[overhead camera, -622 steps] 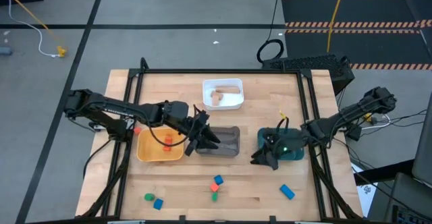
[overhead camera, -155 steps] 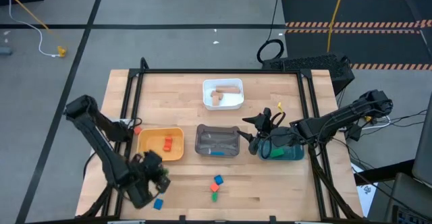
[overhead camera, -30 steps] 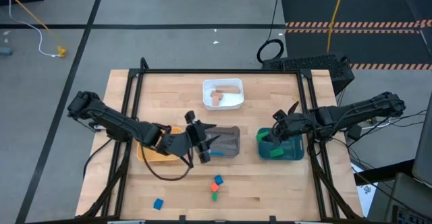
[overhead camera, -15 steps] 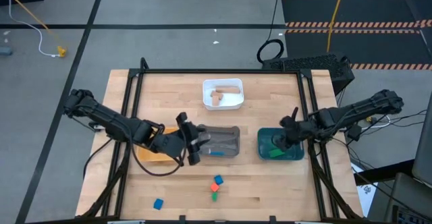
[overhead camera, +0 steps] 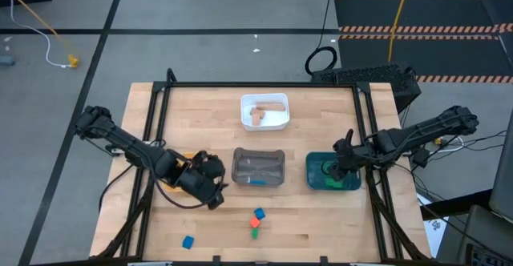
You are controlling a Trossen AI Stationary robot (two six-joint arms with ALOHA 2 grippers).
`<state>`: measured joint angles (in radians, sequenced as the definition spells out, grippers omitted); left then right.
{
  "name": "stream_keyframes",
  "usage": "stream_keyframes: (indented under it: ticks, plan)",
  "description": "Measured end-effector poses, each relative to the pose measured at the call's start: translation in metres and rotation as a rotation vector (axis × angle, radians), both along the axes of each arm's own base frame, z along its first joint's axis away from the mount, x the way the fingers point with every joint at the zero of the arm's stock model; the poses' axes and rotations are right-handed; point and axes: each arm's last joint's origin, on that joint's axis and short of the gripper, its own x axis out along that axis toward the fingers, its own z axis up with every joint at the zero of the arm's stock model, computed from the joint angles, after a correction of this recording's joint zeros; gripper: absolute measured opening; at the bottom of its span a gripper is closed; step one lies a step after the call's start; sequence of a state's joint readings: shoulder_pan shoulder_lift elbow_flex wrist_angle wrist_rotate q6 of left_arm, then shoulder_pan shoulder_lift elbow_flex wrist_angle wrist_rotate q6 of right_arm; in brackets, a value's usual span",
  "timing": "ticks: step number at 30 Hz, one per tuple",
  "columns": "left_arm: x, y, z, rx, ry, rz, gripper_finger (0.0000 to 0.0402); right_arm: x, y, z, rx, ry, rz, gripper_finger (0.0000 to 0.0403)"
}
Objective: Sort & place blocks by color
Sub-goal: Put the left green cylindrical block into the dark blue bin, then put the right orange cube block into the yellow bin
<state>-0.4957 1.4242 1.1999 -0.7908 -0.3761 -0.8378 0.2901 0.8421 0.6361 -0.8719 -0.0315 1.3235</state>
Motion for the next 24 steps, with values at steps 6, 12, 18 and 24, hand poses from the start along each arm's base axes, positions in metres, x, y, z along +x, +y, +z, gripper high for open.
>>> stream_keyframes:
  ticks: [6, 12, 18, 24]
  plan:
    - [-0.013, -0.022, -0.007, -0.22, 0.147, -0.046, 0.0186, 0.012, 0.005, 0.007, 0.094, -0.13, 0.036, 0.0237]
    - [-0.028, -0.045, -0.007, -0.313, 0.175, -0.017, 0.0186, 0.037, 0.013, 0.031, 0.142, -0.512, 0.136, 0.0234]
    - [-0.041, -0.062, -0.008, -0.403, 0.203, 0.059, 0.0186, 0.053, 0.018, 0.051, 0.082, -0.809, 0.253, 0.0231]
    - [-0.041, -0.079, -0.023, -0.409, 0.235, 0.103, 0.0186, 0.067, 0.025, 0.041, 0.0, -0.803, 0.321, 0.0231]
